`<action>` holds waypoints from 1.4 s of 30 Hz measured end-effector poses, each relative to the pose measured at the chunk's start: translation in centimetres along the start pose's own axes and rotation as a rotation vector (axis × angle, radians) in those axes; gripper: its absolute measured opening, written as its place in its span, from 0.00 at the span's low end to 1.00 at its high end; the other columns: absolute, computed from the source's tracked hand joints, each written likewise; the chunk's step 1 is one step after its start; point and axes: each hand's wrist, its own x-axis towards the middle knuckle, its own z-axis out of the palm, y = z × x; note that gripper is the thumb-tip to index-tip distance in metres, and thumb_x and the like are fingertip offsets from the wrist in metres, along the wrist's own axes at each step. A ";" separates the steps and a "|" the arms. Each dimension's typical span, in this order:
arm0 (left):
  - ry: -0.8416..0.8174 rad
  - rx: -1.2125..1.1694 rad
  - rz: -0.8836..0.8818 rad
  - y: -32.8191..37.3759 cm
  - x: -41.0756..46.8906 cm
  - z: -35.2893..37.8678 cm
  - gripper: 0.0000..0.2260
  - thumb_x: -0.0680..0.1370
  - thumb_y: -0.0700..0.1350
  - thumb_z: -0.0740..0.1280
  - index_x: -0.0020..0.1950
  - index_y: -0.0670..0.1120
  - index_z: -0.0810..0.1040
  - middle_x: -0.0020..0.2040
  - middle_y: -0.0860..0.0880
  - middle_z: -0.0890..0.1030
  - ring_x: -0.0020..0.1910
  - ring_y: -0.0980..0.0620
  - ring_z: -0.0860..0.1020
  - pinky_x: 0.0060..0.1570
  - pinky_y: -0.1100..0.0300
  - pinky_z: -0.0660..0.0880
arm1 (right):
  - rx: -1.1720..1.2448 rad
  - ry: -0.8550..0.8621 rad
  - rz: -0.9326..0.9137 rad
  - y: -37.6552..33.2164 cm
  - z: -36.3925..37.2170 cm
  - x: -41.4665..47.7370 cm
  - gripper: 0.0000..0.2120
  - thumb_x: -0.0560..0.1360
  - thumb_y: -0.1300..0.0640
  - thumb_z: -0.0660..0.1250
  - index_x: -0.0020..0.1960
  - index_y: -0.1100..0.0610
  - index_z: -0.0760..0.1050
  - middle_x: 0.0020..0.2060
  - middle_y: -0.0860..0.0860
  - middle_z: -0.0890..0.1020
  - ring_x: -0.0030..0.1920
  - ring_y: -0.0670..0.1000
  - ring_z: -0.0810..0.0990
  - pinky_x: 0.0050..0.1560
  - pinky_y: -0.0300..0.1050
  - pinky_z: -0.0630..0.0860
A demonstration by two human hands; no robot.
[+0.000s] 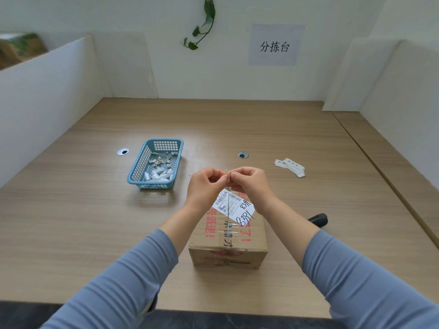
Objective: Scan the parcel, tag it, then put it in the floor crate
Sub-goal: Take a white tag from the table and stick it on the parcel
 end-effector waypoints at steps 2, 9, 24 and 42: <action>0.006 0.000 0.000 0.0 0.0 -0.1 0.03 0.73 0.43 0.71 0.43 0.44 0.81 0.39 0.48 0.83 0.38 0.54 0.80 0.44 0.60 0.78 | 0.029 -0.012 0.018 0.0 -0.1 0.0 0.04 0.73 0.66 0.66 0.42 0.64 0.80 0.36 0.57 0.83 0.38 0.51 0.83 0.45 0.41 0.80; 0.003 0.016 0.013 -0.1 0.0 -0.1 0.03 0.73 0.44 0.71 0.40 0.48 0.80 0.38 0.49 0.83 0.38 0.54 0.80 0.44 0.59 0.78 | 0.069 -0.055 0.035 0.0 -0.2 -0.2 0.06 0.73 0.60 0.72 0.42 0.63 0.80 0.38 0.57 0.84 0.39 0.51 0.83 0.49 0.44 0.80; 0.017 -0.014 -0.005 0.2 -0.4 0.1 0.03 0.73 0.43 0.72 0.40 0.45 0.80 0.37 0.49 0.82 0.36 0.54 0.79 0.42 0.60 0.77 | 0.023 0.033 0.008 0.2 0.2 0.2 0.04 0.71 0.66 0.67 0.38 0.61 0.77 0.32 0.53 0.81 0.33 0.48 0.81 0.43 0.43 0.79; 0.048 -0.060 -0.052 0.1 -0.3 0.2 0.06 0.73 0.44 0.71 0.42 0.42 0.80 0.35 0.50 0.80 0.35 0.56 0.76 0.37 0.65 0.73 | 0.105 -0.065 0.024 0.6 -0.2 0.3 0.06 0.73 0.58 0.72 0.44 0.61 0.78 0.40 0.56 0.84 0.40 0.52 0.84 0.50 0.46 0.80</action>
